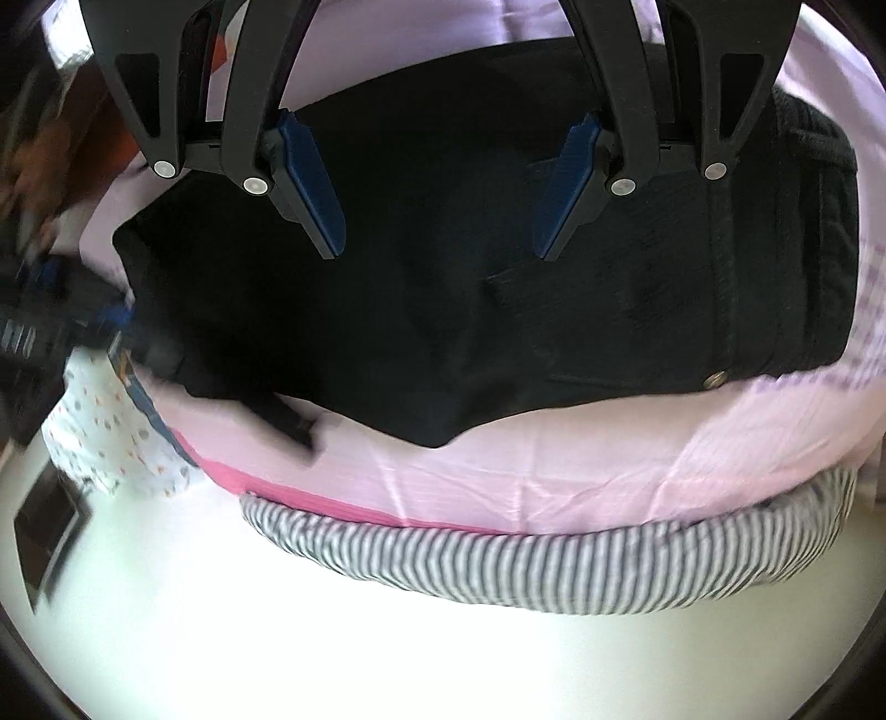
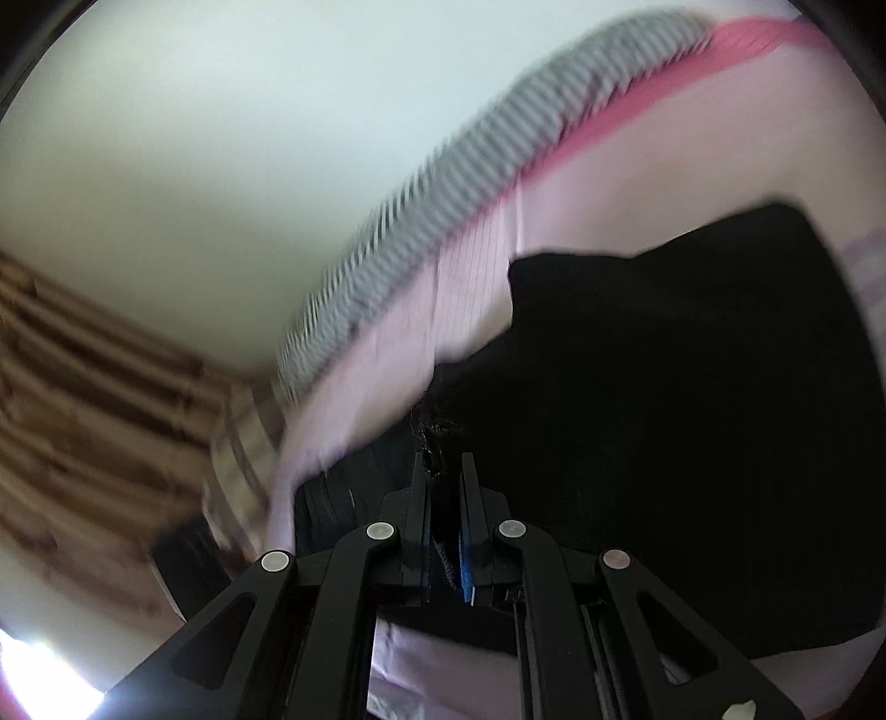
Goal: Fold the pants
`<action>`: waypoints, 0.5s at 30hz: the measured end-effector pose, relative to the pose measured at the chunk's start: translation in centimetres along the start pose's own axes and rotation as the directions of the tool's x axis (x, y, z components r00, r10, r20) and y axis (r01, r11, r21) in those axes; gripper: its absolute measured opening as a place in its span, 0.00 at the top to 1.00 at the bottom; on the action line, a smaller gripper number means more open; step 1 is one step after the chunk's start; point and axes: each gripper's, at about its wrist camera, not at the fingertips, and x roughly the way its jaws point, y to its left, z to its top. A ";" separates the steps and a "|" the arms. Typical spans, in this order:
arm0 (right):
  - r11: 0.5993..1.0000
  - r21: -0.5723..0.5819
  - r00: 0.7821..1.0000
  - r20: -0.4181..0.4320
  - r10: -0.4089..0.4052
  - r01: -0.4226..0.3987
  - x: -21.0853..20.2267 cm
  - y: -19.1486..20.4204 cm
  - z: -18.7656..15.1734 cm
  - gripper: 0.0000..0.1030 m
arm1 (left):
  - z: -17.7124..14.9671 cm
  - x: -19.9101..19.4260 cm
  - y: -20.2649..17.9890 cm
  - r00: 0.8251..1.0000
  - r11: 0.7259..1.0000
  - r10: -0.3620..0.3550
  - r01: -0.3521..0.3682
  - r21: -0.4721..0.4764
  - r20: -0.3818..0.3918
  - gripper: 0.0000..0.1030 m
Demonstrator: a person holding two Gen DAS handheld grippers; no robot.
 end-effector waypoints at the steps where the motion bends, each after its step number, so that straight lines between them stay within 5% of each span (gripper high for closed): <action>1: 1.000 -0.008 0.999 -0.034 -0.027 0.027 1.2 0.0 -0.7 0.91 | -0.1 -0.2 0.6 1.000 1.000 0.001 -0.001 -0.012 0.001 0.31; 6: 0.994 -0.015 0.984 -0.138 -0.112 0.111 4.4 -1.5 -2.5 0.91 | -0.9 -0.7 2.1 1.000 0.998 -0.016 0.016 -0.056 0.003 0.31; 15: 0.965 -0.191 0.964 -0.159 -0.212 0.181 4.2 0.7 -3.8 0.91 | -0.1 -1.0 1.2 0.989 0.987 -0.145 0.144 -0.076 -0.006 0.31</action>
